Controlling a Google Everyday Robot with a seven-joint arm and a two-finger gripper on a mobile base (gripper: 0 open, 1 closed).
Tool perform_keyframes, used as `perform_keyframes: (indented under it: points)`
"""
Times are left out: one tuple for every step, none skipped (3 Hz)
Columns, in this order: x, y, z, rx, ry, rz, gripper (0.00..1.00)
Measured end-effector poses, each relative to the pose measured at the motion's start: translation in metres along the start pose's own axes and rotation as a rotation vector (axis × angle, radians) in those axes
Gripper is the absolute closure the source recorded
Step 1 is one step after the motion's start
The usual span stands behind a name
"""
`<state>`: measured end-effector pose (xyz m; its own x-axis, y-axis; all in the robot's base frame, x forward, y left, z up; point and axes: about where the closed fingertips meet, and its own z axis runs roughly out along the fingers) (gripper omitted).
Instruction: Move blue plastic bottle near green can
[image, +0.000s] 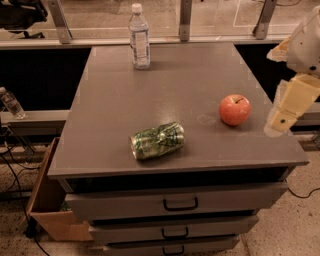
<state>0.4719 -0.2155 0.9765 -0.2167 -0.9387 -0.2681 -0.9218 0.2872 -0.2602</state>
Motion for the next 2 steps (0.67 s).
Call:
perform_keyframes:
  points:
    - [-0.018,-0.061,0.026,0.026,-0.089,0.033,0.0]
    - [-0.047,-0.127,0.052,0.061,-0.186,0.071,0.0]
